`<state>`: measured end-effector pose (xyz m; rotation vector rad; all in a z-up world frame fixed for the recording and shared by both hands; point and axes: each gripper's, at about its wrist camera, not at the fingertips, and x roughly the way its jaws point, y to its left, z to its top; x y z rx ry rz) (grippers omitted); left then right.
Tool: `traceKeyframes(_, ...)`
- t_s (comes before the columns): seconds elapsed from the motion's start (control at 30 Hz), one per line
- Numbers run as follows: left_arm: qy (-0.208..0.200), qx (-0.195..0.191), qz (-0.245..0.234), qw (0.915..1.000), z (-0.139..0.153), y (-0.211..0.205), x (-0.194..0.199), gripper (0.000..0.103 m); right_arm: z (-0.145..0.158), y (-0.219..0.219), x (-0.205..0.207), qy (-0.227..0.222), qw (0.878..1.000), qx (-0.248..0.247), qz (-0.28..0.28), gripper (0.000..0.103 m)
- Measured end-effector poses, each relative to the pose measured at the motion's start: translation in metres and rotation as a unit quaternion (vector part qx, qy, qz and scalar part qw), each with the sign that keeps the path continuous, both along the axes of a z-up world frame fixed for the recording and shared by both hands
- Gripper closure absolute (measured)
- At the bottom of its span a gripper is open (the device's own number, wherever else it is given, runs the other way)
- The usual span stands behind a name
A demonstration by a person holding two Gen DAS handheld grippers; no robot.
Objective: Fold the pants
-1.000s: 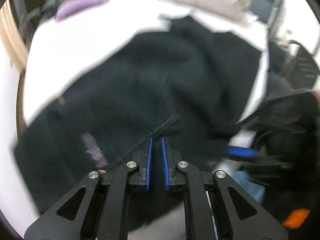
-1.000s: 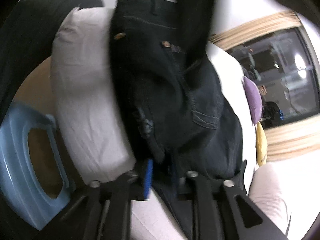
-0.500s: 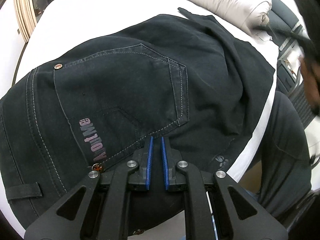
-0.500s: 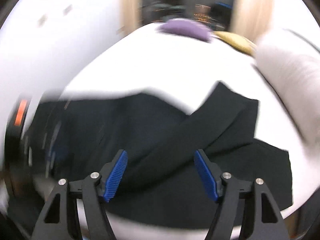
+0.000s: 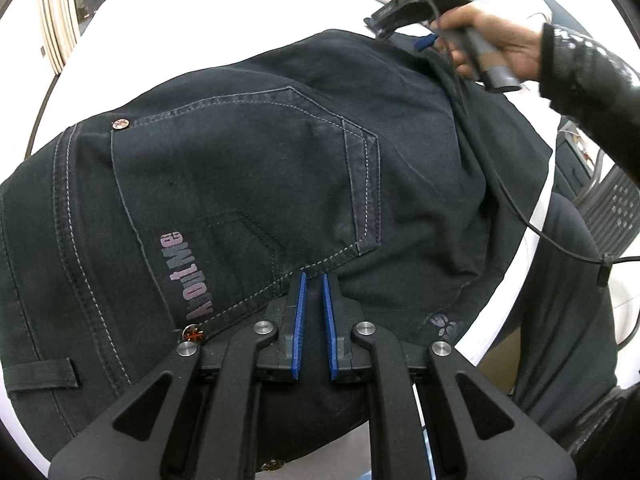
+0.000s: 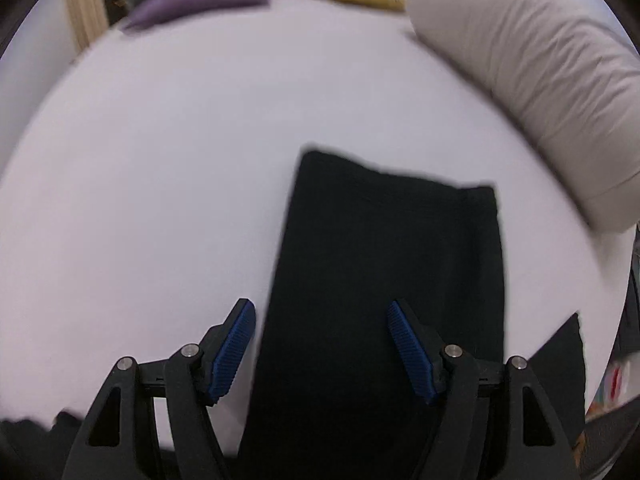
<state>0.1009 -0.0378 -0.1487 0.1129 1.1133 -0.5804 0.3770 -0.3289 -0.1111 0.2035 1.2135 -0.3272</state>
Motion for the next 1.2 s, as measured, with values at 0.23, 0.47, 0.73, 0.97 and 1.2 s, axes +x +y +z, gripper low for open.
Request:
traceKeyframes(0.23, -0.001, 0.004, -0.004, 1.0000, 0.003, -0.001, 0.004, 0.094, 0.017, -0.031, -0.020, -0.046, 0.997, 0.052, -0.016, 0.097)
traceKeyframes(0.47, -0.013, 0.022, -0.006, 0.9997, 0.004, -0.007, 0.001, 0.094, 0.082, -0.115, -0.136, -0.182, 0.969, 0.128, -0.106, 0.099)
traceKeyframes(0.73, -0.009, 0.021, -0.001, 0.9997, 0.004, -0.008, 0.000, 0.094, 0.038, -0.211, -0.337, -0.199, 0.911, 0.188, -0.309, 0.099)
traceKeyframes(0.97, -0.008, 0.045, 0.002, 0.9990, 0.009, -0.022, 0.004, 0.094, 0.011, -0.206, -0.325, -0.266, 0.867, 0.347, -0.240, 0.038)
traceKeyframes(1.2, -0.005, 0.050, 0.014, 0.9987, 0.008, -0.033, 0.005, 0.094, -0.026, -0.203, -0.254, -0.200, 0.861, 0.401, -0.238, 0.047)
